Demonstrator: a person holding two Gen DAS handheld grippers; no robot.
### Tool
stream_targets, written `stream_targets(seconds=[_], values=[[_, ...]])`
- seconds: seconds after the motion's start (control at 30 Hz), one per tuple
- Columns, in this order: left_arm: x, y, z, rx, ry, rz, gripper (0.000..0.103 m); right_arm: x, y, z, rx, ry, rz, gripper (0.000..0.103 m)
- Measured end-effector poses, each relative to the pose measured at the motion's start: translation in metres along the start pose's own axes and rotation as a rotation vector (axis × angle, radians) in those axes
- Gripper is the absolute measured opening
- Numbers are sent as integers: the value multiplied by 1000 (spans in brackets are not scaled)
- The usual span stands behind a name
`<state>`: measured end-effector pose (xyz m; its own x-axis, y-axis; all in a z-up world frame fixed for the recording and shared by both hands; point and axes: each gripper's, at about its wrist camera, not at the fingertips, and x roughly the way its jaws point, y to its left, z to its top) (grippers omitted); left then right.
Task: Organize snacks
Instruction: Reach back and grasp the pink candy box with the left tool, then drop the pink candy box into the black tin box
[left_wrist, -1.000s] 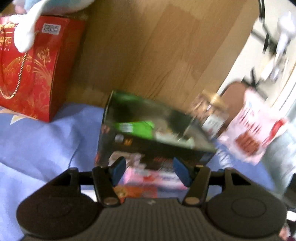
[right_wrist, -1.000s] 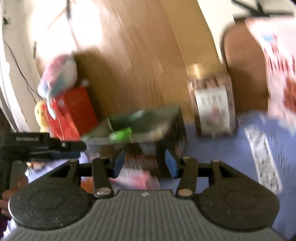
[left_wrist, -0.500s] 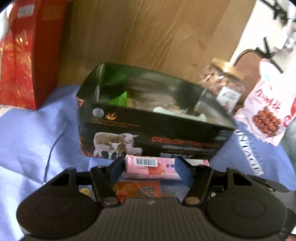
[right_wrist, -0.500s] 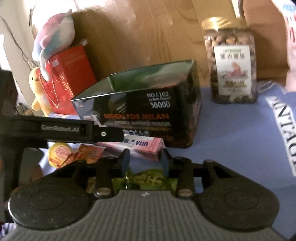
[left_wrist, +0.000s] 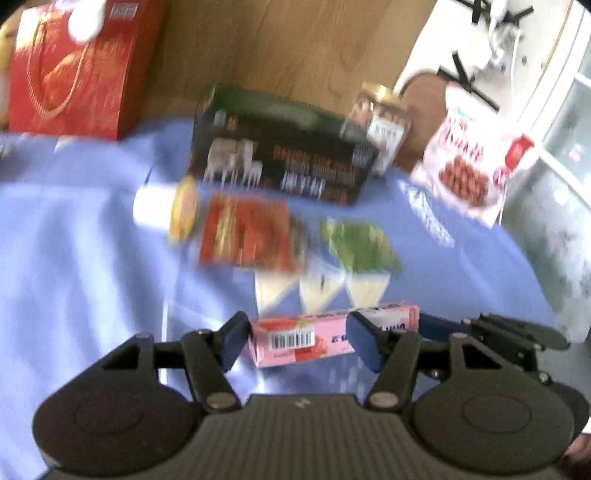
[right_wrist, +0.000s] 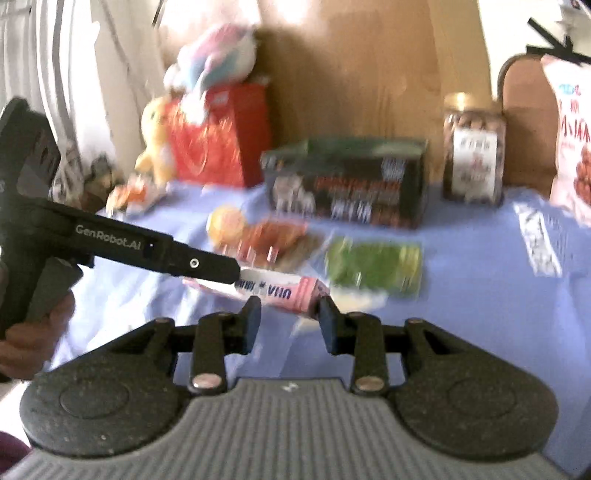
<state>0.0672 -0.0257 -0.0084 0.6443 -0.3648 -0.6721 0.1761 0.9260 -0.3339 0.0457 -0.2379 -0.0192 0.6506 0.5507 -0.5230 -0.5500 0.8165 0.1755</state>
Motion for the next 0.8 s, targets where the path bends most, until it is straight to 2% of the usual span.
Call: stream_targets(seconds=[0.1, 0.27, 0.4, 0.53, 0.63, 0.67, 0.7, 0.73, 0.8], values=[[-6, -4, -14, 22, -7, 25, 65, -1, 4, -8, 38, 31, 28, 39], [-24, -4, -25, 47, -31, 13, 73, -12, 12, -17, 19, 13, 42, 58], [-41, 12, -21, -7, -66, 39, 75, -18, 14, -20, -40, -34, -43, 73], [-35, 24, -13, -69, -21, 0, 75, -9, 10, -14, -74, -17, -70, 73], [-23, 23, -10, -74, 5, -25, 72, 3, 8, -8, -94, 27, -42, 71], [-19, 22, -10, -72, 14, -27, 69, 6, 7, -7, -92, 47, -28, 69], [-13, 21, -10, -70, 30, -37, 58, 9, 8, -8, -88, 63, -17, 61], [-8, 21, -12, -70, 48, -54, 53, 10, 10, -9, -87, 64, -16, 58], [-7, 15, -15, -40, 33, -51, 53, 9, 14, -9, -94, 60, -14, 48]])
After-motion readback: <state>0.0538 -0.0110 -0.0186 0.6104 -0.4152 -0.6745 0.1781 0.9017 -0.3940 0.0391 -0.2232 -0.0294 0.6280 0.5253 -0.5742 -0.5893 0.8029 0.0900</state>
